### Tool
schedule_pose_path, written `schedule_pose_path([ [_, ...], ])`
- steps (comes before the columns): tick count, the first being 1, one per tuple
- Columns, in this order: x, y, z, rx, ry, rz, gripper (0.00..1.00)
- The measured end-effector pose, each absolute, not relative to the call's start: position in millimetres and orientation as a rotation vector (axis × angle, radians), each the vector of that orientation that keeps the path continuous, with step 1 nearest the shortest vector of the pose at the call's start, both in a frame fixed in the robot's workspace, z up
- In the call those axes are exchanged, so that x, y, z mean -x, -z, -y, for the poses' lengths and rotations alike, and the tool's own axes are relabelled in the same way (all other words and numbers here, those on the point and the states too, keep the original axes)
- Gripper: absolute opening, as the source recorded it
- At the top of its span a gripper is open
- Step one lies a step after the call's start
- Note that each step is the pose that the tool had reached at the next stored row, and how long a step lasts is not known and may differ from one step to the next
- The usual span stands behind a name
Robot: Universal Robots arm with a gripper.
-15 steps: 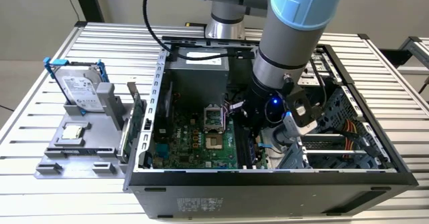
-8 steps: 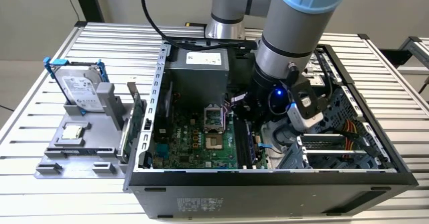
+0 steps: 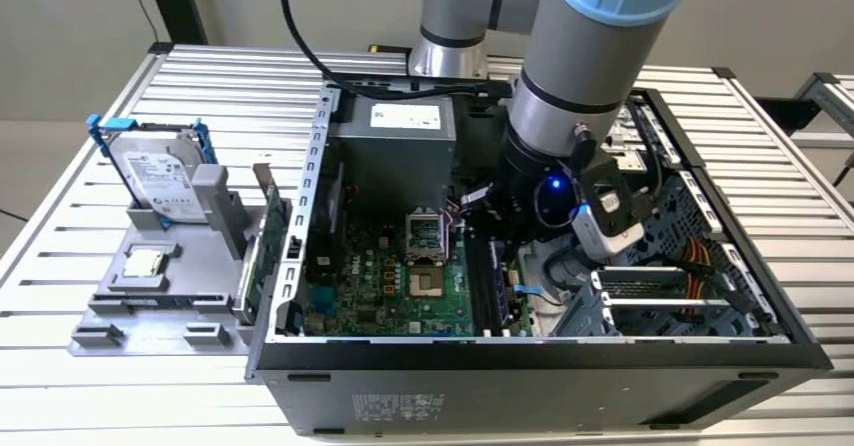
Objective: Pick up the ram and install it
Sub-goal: 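Insert the ram into the slot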
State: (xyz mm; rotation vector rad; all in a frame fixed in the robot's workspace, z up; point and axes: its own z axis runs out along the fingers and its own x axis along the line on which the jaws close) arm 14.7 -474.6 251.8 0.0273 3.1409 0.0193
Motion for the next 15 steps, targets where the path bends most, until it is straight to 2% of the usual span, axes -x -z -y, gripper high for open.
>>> schedule_pose_path([
  [15, -14.7, -254.5, 474.7, -0.023, -0.019, -3.141, 0.0],
])
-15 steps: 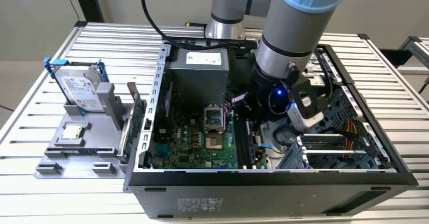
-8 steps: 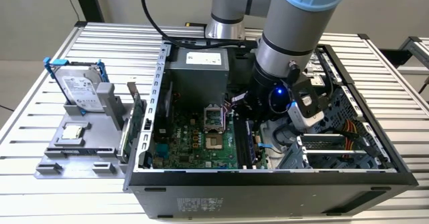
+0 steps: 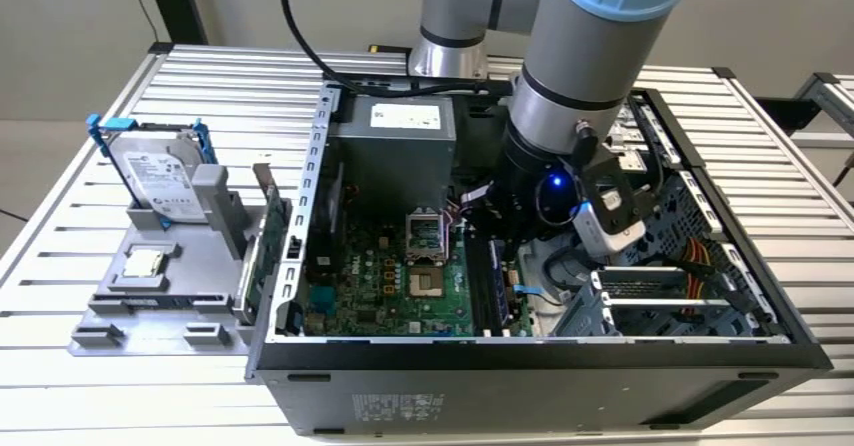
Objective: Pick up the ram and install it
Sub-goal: 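Insert the ram into the slot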
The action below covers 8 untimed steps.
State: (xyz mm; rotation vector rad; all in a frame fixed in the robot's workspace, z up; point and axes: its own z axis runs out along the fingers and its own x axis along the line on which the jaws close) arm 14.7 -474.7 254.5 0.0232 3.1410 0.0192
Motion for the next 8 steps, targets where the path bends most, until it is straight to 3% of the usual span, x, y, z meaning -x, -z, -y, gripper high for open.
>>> schedule_pose_path([
  [8, -14.7, -254.5, 474.7, 0.125, -0.019, -3.139, 0.0],
])
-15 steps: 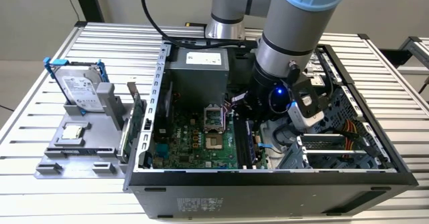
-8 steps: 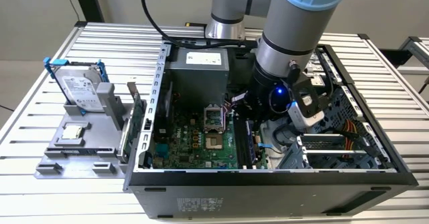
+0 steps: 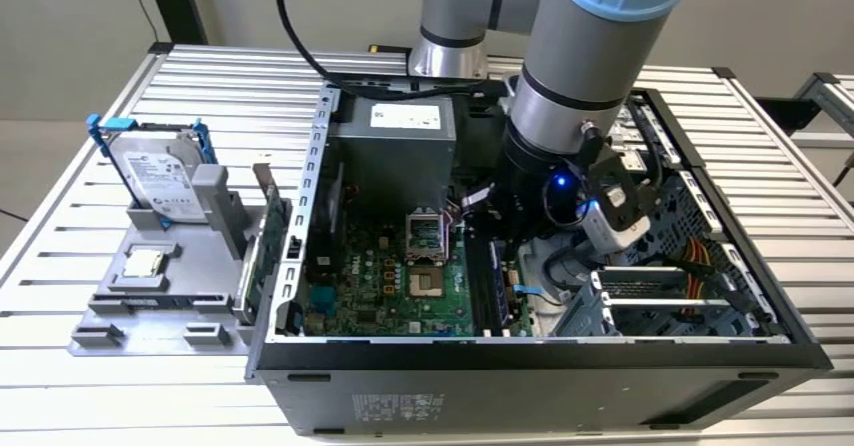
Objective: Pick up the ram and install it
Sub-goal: 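Insert the ram into the slot, then press down the ram until it locks into place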
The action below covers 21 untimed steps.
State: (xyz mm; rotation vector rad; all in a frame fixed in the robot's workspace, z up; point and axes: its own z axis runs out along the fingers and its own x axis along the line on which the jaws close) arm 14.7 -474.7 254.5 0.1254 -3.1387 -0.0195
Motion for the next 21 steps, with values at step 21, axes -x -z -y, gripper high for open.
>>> schedule_pose_path([
  [21, -14.7, -254.5, 474.7, -0.509, 0.02, 3.083, 0.0],
])
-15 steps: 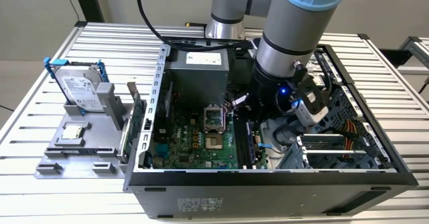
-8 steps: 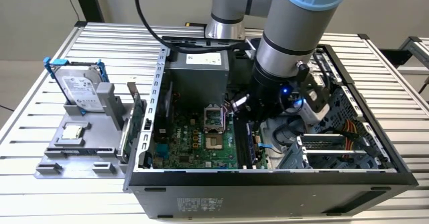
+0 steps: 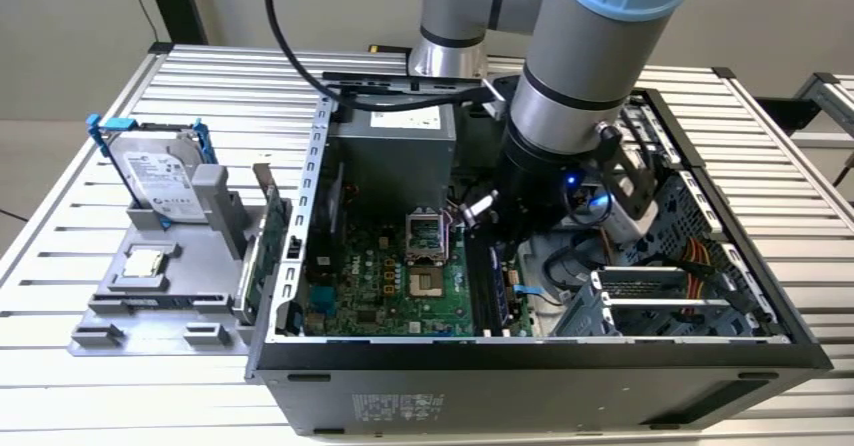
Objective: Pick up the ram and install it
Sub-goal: 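Press down the ram until it locks into place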
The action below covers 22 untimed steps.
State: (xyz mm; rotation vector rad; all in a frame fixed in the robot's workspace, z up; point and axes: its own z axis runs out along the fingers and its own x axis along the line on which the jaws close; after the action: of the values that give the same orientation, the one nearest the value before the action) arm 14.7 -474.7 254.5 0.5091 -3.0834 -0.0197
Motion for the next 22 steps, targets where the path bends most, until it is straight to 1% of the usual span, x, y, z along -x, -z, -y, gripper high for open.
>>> schedule_pose_path([
  [22, -14.7, -254.5, 474.6, -0.822, 0.017, 3.014, 0.0],
])
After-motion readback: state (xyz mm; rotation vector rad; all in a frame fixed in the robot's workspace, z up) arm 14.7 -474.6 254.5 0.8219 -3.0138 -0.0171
